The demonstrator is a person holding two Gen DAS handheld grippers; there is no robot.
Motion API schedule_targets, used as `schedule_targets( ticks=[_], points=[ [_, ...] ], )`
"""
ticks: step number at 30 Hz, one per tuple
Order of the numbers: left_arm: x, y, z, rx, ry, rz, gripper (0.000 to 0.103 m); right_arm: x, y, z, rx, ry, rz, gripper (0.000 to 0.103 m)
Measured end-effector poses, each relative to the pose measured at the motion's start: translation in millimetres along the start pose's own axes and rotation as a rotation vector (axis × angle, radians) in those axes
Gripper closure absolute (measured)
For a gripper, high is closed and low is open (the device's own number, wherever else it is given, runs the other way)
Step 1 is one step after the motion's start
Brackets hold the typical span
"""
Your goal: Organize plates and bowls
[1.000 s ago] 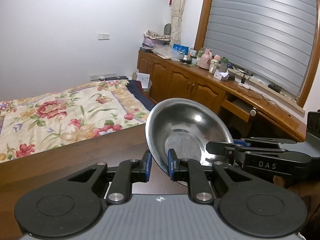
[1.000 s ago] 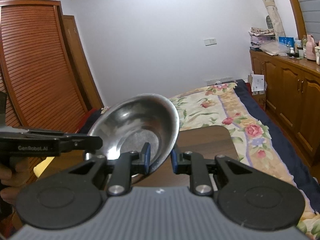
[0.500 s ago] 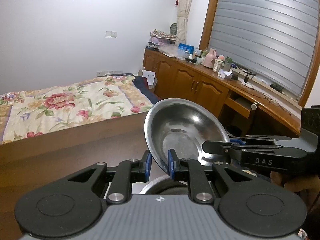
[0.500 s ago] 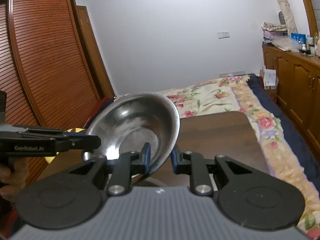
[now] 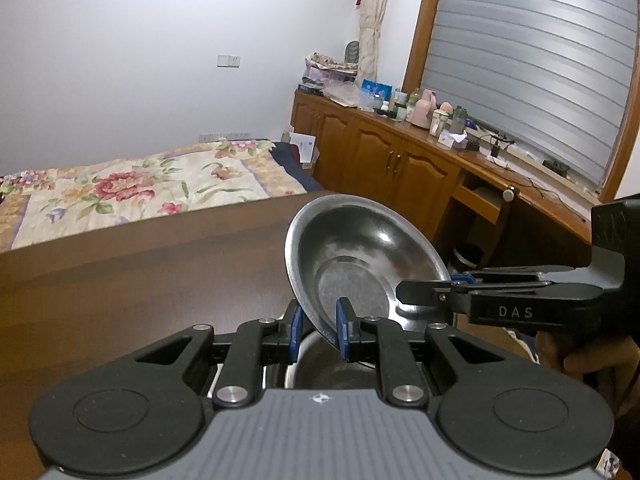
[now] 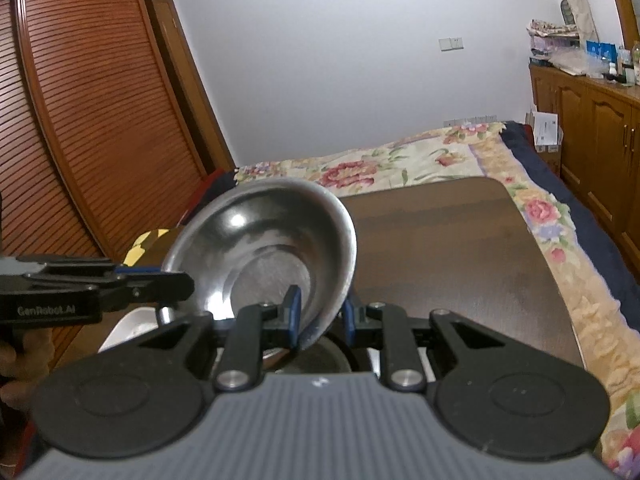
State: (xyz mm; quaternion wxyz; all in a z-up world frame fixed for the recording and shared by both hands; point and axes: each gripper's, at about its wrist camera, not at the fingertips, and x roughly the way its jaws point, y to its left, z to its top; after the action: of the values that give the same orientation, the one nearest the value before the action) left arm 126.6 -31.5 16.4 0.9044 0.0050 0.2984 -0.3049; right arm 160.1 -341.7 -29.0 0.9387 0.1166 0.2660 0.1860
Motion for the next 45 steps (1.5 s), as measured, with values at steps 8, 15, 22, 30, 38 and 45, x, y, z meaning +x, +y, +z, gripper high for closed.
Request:
schedule_targets(
  ticks=[8,15,22,30,38,45],
  points=[
    [2.0,-2.0,-27.0,-0.020,0.030,0.007,0.082,-4.4,6.5,-16.7,-0.016,0.014,-0.008,0.080],
    [1.1,-1.8,-40.2,-0.028,0.040,0.019,0.082,-2.9,9.7,-28.1,-0.019,0.035,-0.008,0.080],
    [7.9,-8.5,-45.0,0.013,0.035,0.057,0.082,-3.8,16.8,-34.7,-0.063,0.028,-0.037,0.080],
    [10.5,-7.0,-51.4,0.033,0.028,0.085,0.082,-2.4,30.8,-39.7,-0.190,-0.011,-0.110,0.080],
    [11.6,-12.3,-53.3,0.059,0.027,0.106,0.082,-4.2,29.1,-40.4,-0.227,-0.011,-0.119,0.079],
    [12.5,-11.5,-55.7,0.062,0.026,0.112,0.082,-3.4,29.0,-40.8,-0.239,-0.013,-0.120,0.079]
  ],
)
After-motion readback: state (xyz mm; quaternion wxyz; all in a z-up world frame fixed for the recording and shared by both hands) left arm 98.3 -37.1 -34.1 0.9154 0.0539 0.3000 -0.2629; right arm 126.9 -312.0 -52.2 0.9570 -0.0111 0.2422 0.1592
